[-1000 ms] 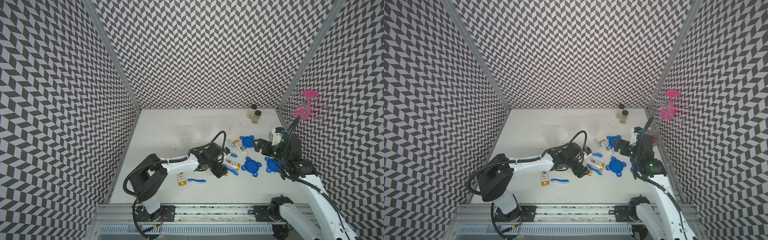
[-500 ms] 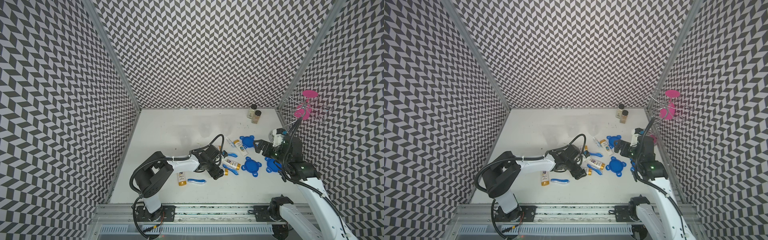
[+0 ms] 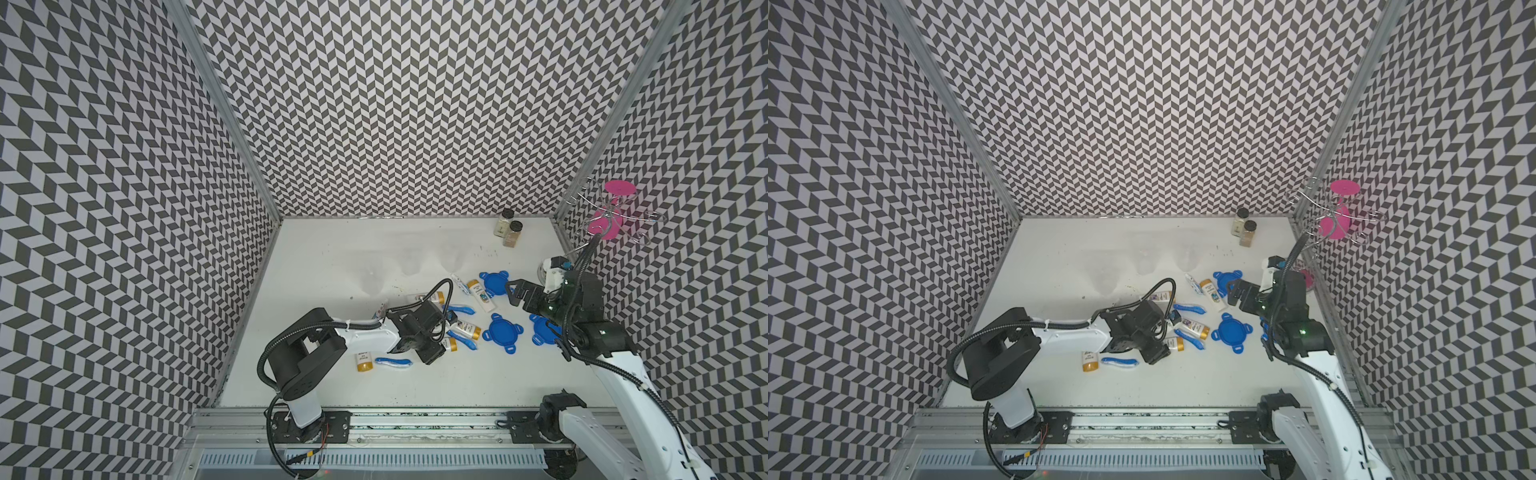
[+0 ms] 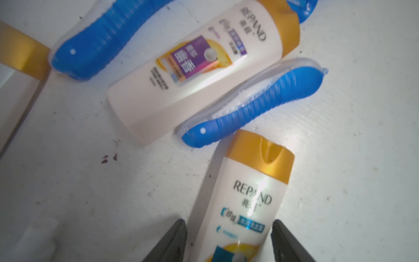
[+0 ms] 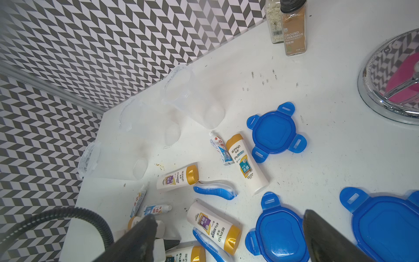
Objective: Pack away toiletry kits
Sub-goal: Pick up the toiletry item from the center of the board.
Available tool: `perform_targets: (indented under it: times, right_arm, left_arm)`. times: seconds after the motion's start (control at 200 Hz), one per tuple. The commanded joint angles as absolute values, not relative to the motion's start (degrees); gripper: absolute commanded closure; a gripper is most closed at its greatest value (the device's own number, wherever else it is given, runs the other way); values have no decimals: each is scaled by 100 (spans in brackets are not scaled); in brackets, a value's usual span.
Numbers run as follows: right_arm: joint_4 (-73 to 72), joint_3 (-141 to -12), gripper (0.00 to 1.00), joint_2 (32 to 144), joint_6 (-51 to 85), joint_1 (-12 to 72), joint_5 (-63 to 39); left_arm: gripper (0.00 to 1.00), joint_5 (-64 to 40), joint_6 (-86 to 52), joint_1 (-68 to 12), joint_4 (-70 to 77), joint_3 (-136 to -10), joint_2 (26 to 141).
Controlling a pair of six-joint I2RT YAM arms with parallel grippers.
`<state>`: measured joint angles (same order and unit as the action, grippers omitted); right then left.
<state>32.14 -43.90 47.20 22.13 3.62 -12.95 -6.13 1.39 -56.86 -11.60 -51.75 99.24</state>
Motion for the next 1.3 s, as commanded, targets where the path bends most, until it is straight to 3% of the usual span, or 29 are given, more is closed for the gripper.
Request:
perform_targets:
  times: [0.0, 0.325, 0.506, 0.746, 1.002, 1.297]
  right_arm:
    - [3099, -4537, 1, 4711, 2251, 350, -1366]
    - [3175, -4588, 3, 4796, 2372, 342, -1472]
    - [3347, -4636, 3, 4784, 2403, 333, -1579]
    - [3500, -4703, 5, 4897, 2285, 315, -2093]
    - [2448, -4271, 8, 5110, 2520, 422, -4758]
    - [564, -4497, 10, 5814, 3254, 1893, -5119]
  left_arm:
    - [43, -232, -3, -5839, -1575, -4983, 9867]
    - [67, -127, -435, -6107, -1638, -4855, 9865]
    - [92, -523, -786, -6102, -1351, -4678, 9552]
    - [100, -1298, -1221, -5445, -1185, -4624, 8514]
    - [100, -1469, -1163, -4565, -1470, -5189, 7503]
    - [100, -1478, -1080, -4316, -1144, -5266, 7261]
